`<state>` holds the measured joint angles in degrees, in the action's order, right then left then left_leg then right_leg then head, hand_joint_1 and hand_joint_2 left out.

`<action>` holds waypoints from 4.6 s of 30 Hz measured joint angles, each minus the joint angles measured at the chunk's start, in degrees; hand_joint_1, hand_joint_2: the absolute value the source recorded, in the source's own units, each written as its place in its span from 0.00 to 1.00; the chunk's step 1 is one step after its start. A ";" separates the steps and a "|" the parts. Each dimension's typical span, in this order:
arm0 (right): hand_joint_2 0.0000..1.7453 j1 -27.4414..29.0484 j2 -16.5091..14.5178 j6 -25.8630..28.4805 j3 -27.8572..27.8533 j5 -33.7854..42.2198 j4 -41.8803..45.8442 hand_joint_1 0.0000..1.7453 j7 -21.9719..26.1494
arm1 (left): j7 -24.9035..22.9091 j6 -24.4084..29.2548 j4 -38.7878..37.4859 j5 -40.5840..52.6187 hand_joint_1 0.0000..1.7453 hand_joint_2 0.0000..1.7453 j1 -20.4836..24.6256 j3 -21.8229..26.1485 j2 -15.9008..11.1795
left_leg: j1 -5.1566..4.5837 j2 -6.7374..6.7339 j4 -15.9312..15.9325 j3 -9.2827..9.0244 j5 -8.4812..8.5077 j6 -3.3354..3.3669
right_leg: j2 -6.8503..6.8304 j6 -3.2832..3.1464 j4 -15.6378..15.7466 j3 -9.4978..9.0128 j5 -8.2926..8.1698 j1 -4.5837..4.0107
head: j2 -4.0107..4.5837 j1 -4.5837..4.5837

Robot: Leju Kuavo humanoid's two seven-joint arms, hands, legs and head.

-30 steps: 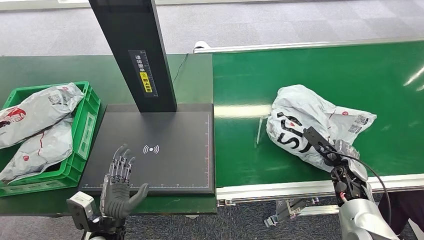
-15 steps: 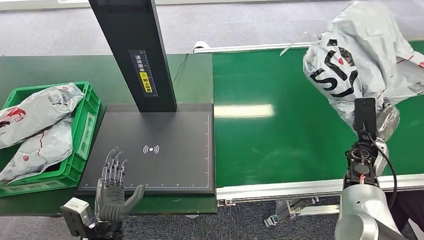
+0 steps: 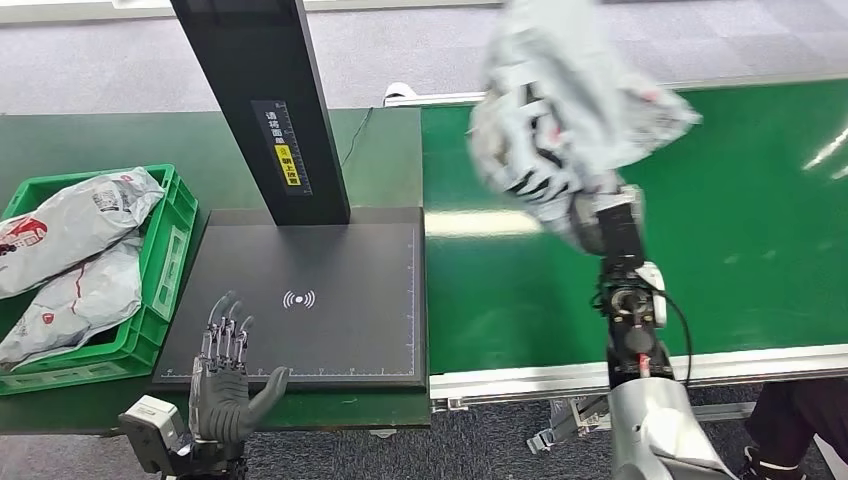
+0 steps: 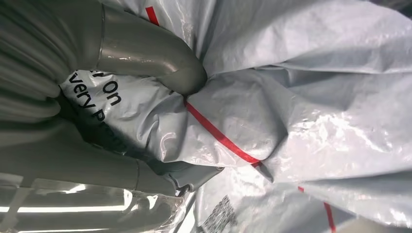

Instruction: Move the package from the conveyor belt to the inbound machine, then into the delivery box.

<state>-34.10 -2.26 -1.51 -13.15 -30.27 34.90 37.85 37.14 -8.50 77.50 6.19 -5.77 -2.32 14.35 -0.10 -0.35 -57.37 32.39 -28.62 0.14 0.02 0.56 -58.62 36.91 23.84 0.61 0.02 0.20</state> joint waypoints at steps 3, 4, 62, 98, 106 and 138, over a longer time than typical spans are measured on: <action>1.00 1.15 -2.41 -9.10 10.77 -2.00 -1.17 1.00 1.02 | 0.39 -0.83 -0.48 0.20 0.00 1.00 0.30 0.03 -0.25 | 0.10 0.21 -0.01 0.04 0.07 -0.10 | -0.17 -0.04 -0.01 0.01 0.02 -0.10 | -0.01 0.00; 1.00 1.42 -3.04 -11.00 13.82 -2.34 -1.63 1.00 1.21 | 0.47 -0.97 -0.65 0.24 0.00 1.00 0.42 0.03 -0.34 | 0.11 0.27 -0.01 0.06 0.08 -0.11 | -0.23 -0.05 -0.01 0.01 0.03 -0.11 | -0.01 0.00; 1.00 2.78 -3.67 -6.05 31.61 7.15 -10.15 0.00 -9.63 | 2.95 29.11 5.25 -9.73 0.00 1.00 -0.25 6.96 1.76 | 0.11 0.33 -0.02 0.13 0.06 -0.13 | -0.29 -0.05 0.03 0.00 0.03 -0.10 | 0.01 0.02; 1.00 28.04 -10.78 8.83 22.51 26.64 37.59 0.00 2.35 | -11.20 35.77 6.84 31.80 0.00 1.00 -1.26 -16.85 -2.22 | 0.11 0.39 0.00 0.07 -0.05 -0.23 | -0.37 -0.16 0.05 -0.01 0.13 -0.12 | 0.00 0.01; 1.00 30.44 -12.11 7.16 21.04 29.36 41.25 0.00 2.35 | -16.87 30.09 4.92 40.05 0.00 1.00 0.21 -19.03 -2.84 | 0.11 0.39 0.00 0.07 -0.05 -0.23 | -0.37 -0.16 0.05 0.00 0.14 -0.12 | 0.00 0.01; 1.00 31.10 -14.17 4.74 22.69 29.13 45.19 0.00 2.35 | -17.38 23.97 -31.41 44.30 0.00 1.00 19.26 -19.10 -2.31 | 0.11 0.35 0.00 -0.02 0.02 -0.24 | -0.34 -0.22 0.04 -0.10 0.07 -0.12 | 0.00 0.01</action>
<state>-3.00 -16.44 3.23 9.54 -1.14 80.09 40.19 19.76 15.47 46.10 50.49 13.48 -21.42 12.04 0.01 0.00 -57.37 32.37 -28.60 -0.10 -0.32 0.34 -58.58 36.81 23.91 0.49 0.02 0.20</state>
